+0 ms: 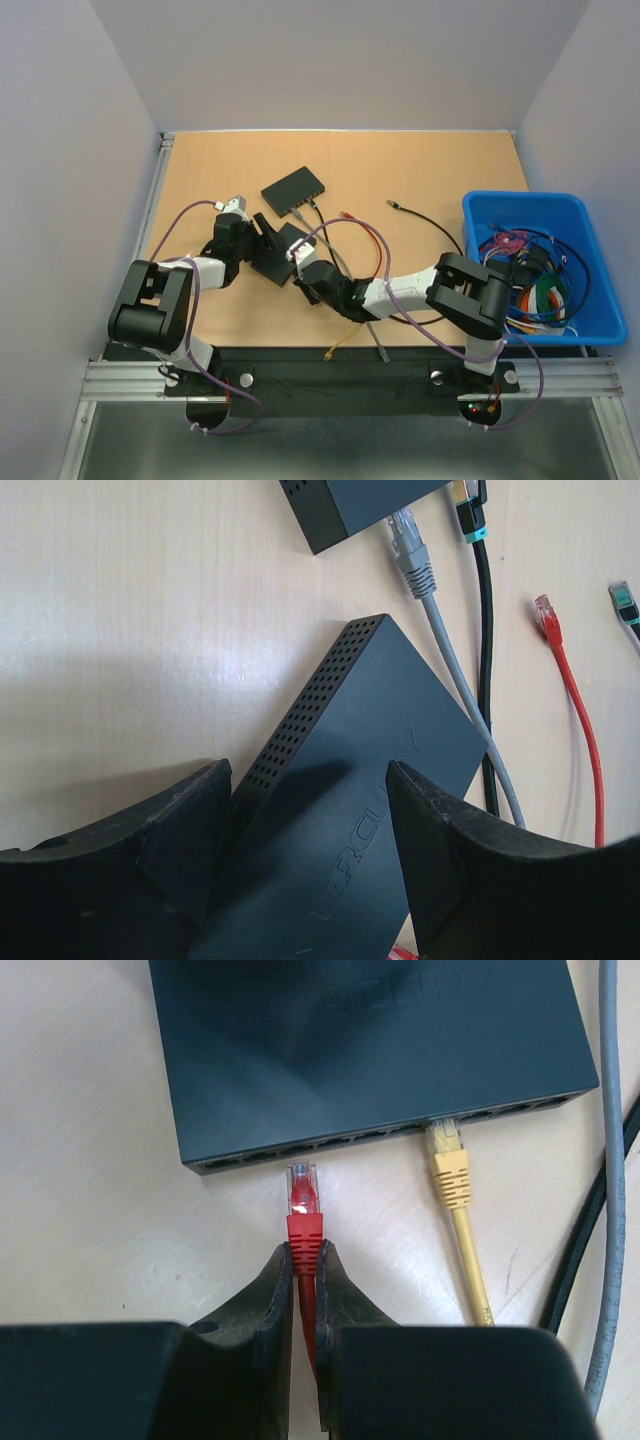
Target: Insert the plug into the switch port
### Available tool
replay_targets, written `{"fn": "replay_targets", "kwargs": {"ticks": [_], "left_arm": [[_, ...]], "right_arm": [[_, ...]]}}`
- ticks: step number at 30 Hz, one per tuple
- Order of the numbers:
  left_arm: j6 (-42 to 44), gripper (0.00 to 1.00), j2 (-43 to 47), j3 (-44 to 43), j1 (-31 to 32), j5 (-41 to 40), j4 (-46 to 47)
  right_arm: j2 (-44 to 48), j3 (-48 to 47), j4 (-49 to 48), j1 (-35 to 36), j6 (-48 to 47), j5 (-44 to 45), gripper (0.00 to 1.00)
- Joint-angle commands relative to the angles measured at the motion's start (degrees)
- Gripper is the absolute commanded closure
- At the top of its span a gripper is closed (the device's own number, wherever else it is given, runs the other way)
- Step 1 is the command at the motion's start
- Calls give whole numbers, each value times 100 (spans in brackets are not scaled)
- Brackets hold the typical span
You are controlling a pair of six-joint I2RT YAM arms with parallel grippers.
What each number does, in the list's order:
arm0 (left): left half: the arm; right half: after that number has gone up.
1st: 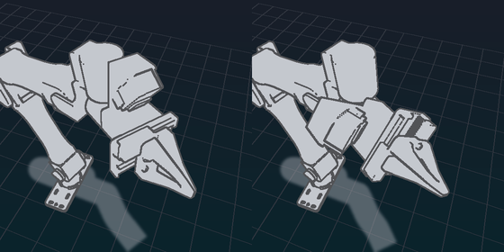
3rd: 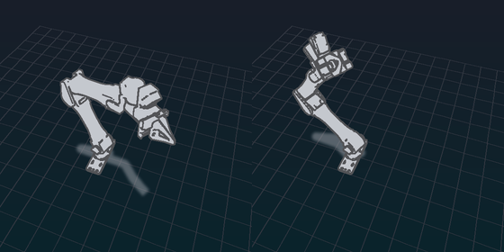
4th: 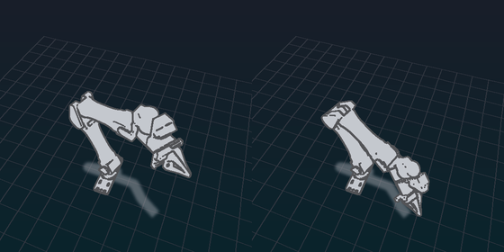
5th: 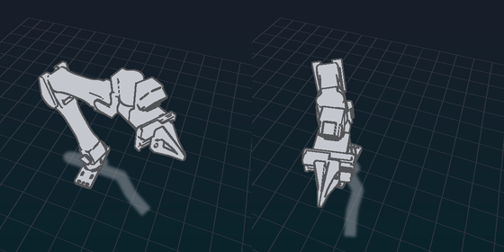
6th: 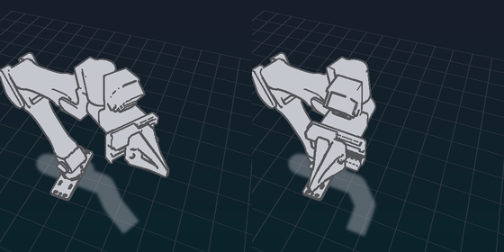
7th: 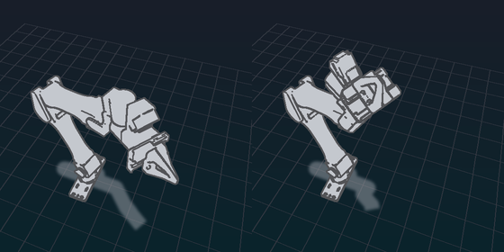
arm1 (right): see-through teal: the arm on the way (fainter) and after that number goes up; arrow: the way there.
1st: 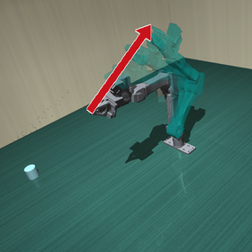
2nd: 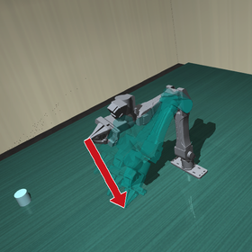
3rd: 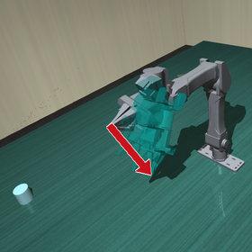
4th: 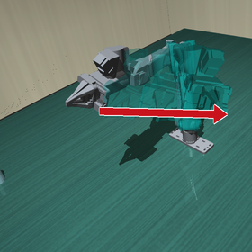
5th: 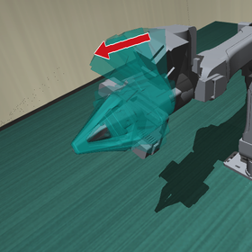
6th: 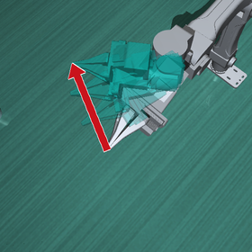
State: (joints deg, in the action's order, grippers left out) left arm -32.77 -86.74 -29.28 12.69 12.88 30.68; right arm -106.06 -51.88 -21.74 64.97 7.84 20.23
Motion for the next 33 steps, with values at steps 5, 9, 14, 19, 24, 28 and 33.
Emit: {"fn": "replay_targets", "kwargs": {"ticks": [5,9,14,19,24,28,33], "left_arm": [[87,25,-89,-61,50,56,-123],[78,25,-80,-60,50,65,-115],[87,25,-71,-52,50,83,-123],[78,25,-98,-52,50,100,-123],[43,25,-115,-25,50,162,-115],[-1,25,-159,-8,50,250,-114],[-18,25,-247,-17,58,276,-114]], "right_arm": [[-99,-419,-349,42,-36,280,100],[-143,-534,-331,42,-80,297,100],[-248,-613,-305,42,-63,306,100],[-362,-683,-331,42,-28,324,100],[-450,-736,-445,42,-28,473,99],[-424,-684,-647,42,-63,543,100],[-337,-622,-937,42,-221,421,99]]}}
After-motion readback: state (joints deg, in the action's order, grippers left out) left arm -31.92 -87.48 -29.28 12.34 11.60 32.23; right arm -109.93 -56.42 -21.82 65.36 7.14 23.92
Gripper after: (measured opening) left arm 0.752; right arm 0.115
